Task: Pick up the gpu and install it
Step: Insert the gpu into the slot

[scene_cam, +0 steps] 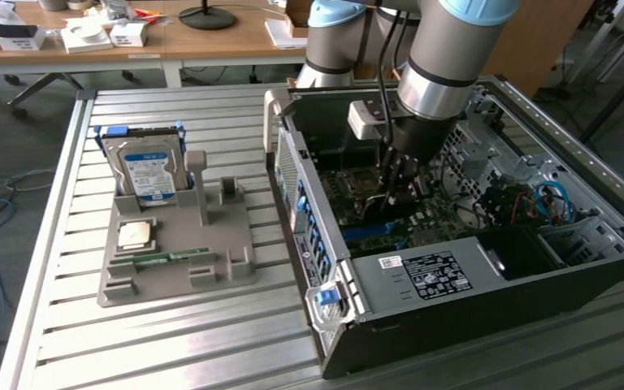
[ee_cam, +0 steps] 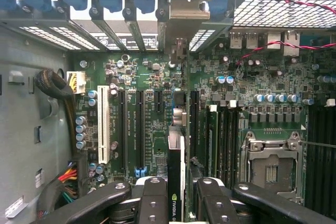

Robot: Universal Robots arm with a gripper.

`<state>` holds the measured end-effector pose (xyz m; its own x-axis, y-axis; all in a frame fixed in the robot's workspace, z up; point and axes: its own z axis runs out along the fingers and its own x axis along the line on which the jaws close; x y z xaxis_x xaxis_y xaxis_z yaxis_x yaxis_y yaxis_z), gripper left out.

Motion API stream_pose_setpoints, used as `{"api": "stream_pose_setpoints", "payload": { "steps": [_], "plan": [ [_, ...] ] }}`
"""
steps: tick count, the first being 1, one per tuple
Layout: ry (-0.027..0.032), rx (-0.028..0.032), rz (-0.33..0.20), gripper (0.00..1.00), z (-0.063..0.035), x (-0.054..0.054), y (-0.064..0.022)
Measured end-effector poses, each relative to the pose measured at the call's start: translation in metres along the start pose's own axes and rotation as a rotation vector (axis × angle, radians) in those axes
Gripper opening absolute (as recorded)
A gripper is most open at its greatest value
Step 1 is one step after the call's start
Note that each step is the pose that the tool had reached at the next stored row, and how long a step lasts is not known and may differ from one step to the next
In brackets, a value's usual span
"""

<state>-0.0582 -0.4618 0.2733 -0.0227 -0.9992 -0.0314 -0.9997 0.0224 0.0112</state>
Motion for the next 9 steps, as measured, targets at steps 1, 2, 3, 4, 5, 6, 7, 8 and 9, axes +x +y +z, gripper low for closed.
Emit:
{"api": "stream_pose_setpoints", "payload": {
  "steps": [1, 2, 3, 4, 5, 6, 7, 8, 9],
  "plan": [
    [0.0, 0.0, 0.0, 0.26, 0.0, 0.0001, 0.0],
    [0.0, 0.0, 0.0, 0.26, 0.0, 0.0001, 0.0001],
    [0.0001, -0.0001, 0.0, 0.26, 0.0, 0.0003, 0.0001],
    [0.0, -0.0001, 0.0, 0.26, 0.0, 0.0005, 0.0002],
    [0.0, 0.0, 0.0, 0.26, 0.0, 0.0006, 0.0002],
    [0.0, 0.0, 0.0, 0.26, 0.0, 0.001, 0.0004],
    [-0.0001, 0.0, 0.0, 0.26, 0.0, 0.001, 0.0011],
    [0.0, 0.0, 0.0, 0.26, 0.0, 0.001, 0.0012],
    [0.0001, 0.0, 0.0, 0.26, 0.0, 0.001, 0.0013]
  ]
}}
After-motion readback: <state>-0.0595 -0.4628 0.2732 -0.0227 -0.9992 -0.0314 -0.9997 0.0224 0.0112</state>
